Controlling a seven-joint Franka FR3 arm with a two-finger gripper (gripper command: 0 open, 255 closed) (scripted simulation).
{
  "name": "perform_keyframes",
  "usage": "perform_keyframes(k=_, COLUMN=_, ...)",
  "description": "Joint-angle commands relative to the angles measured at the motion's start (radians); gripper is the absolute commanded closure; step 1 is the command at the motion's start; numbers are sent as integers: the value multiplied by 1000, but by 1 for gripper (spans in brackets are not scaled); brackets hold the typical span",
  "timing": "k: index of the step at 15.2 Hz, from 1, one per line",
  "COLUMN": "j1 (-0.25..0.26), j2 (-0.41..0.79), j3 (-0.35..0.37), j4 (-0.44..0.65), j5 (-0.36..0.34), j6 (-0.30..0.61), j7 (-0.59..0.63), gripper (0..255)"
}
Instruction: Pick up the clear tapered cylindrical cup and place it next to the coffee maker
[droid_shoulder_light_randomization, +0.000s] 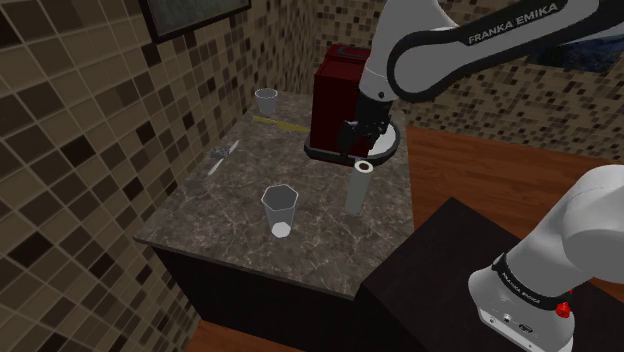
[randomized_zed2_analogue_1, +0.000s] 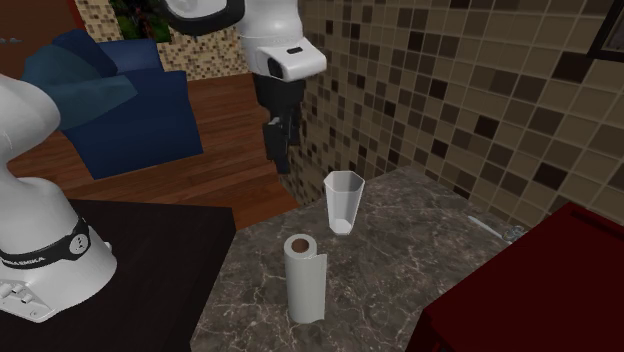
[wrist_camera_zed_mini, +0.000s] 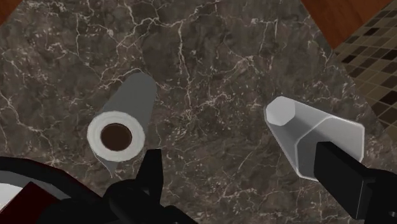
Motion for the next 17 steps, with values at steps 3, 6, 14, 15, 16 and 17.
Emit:
perform_keyframes(k=3, j1=13, j2=157, j3=39, j4=48, j5=-14, j6=117, j7=52, gripper=0)
perform_keyframes(k=6, j1=23, j2=271, j3=60, j4=95, j5=-41, j6=188, j7=97, gripper=0)
perform_keyframes(k=14, j1=86, j2=581, j3=67, j4=276, j5=-153, j6=321, j7=233, gripper=0)
perform_keyframes(k=15, j1=98, j2=619, j3=63, j4=304, j5=-167, j6=332, j7=249, gripper=0)
perform_keyframes(k=16, j1=99, j2=620, j3=62, j4=305, j5=-166, j6=332, j7=249, gripper=0)
perform_keyframes(k=17, j1=102, j2=632, j3=59, j4=307, j5=-170, j6=342, j7=251, gripper=0)
